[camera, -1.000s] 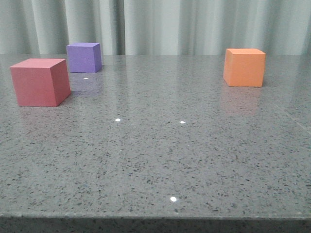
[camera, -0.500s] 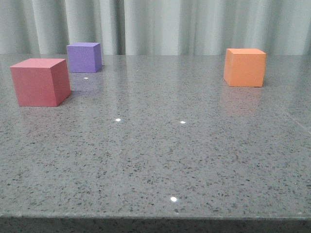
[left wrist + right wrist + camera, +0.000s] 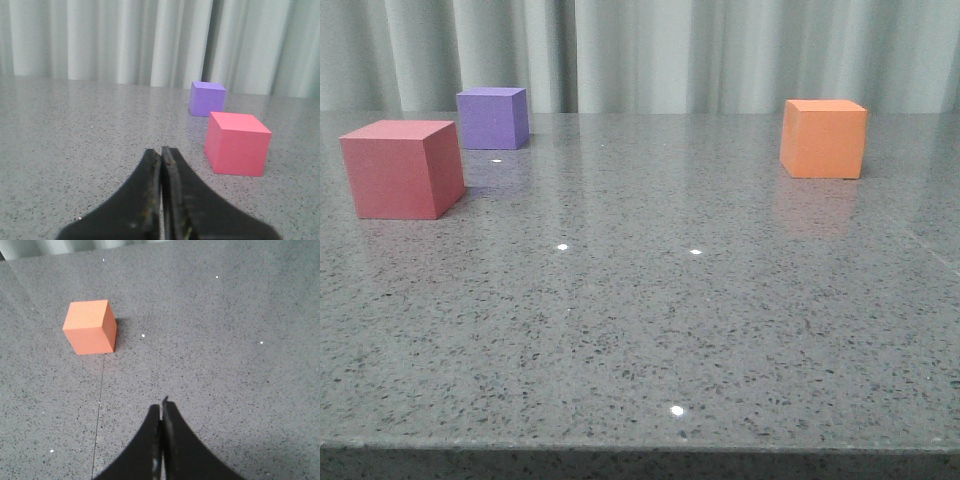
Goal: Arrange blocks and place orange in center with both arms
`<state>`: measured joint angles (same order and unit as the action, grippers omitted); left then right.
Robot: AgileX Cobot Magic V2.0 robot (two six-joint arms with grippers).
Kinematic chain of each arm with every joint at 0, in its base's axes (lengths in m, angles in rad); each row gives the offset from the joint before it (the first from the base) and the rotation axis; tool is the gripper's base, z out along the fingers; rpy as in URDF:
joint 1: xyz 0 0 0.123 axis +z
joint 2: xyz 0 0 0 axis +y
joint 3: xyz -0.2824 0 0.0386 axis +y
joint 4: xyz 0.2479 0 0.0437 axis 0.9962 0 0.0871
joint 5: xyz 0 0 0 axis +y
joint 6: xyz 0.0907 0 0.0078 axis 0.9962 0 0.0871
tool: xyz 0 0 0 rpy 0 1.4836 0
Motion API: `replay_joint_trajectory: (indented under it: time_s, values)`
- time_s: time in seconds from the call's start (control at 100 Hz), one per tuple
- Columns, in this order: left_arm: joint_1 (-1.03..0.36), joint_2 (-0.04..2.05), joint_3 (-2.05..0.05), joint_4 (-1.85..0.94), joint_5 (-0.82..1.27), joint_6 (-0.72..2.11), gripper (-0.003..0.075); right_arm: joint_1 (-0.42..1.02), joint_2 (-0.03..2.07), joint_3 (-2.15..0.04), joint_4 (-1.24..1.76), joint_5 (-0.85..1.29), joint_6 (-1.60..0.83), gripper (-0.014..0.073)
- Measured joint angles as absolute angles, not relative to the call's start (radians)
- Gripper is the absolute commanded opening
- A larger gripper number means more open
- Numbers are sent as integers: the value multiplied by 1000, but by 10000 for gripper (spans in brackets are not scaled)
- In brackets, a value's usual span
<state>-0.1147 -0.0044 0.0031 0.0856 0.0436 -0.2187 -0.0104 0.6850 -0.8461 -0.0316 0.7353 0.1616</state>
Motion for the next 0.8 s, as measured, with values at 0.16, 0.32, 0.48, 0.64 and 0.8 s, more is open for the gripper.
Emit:
replay_joint_trajectory:
  time_s: [0.16,0.32,0.48,0.64,0.8]
  values:
    - [-115,-4,3,86,44,-219,-20,-10,750,-853,-23,764,162,176]
    - [-115,-4,3,86,44,-219,-20,-10,774,-853,-19,819,162,577]
    - [-115,-4,3,86,44,-219,-20,-10,774,-853,-16,851,162,640]
    - [-115,-4,3,86,44,-219,-20,-10,774,-853,38,852,162,633]
    - [-115,-4,3,86,44,-219,-20,0,824,-891,89,844,156,633]
